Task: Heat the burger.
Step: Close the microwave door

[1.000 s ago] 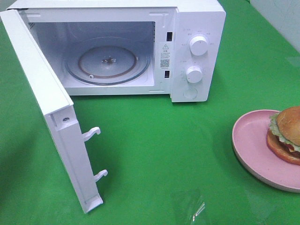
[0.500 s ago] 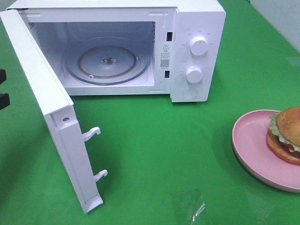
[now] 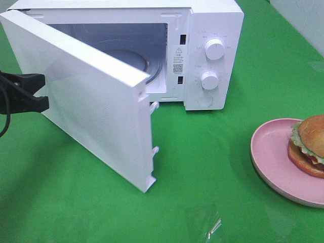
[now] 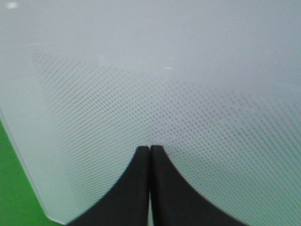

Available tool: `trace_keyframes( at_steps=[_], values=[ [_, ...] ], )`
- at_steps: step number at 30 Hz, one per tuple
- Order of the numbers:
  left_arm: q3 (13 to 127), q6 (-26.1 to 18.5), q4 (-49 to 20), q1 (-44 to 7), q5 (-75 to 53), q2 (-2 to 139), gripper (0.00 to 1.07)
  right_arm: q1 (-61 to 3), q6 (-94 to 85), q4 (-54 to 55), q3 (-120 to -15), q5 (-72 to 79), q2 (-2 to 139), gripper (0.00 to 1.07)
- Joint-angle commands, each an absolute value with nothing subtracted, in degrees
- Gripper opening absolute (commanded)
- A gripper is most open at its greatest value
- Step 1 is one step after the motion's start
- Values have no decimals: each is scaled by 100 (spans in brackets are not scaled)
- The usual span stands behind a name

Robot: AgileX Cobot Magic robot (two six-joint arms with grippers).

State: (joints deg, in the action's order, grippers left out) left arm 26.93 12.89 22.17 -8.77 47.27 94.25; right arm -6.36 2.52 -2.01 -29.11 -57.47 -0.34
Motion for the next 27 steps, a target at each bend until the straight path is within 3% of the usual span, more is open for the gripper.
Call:
trace_keyframes(
  at_steps=[1,17,27],
  values=[
    [2825,1278,2068,-1003,4801,9477,0,-596,166,-201,-2905,-5752,-166,75],
    [3770,1197,1501,-1753,4452,10038,0,-596,166,-201,-2905,-5752,-166,75],
    [4217,1209,1329,-1782,4251,10308,0,-596,166,-201,-2905,-5752,-166,75]
  ],
)
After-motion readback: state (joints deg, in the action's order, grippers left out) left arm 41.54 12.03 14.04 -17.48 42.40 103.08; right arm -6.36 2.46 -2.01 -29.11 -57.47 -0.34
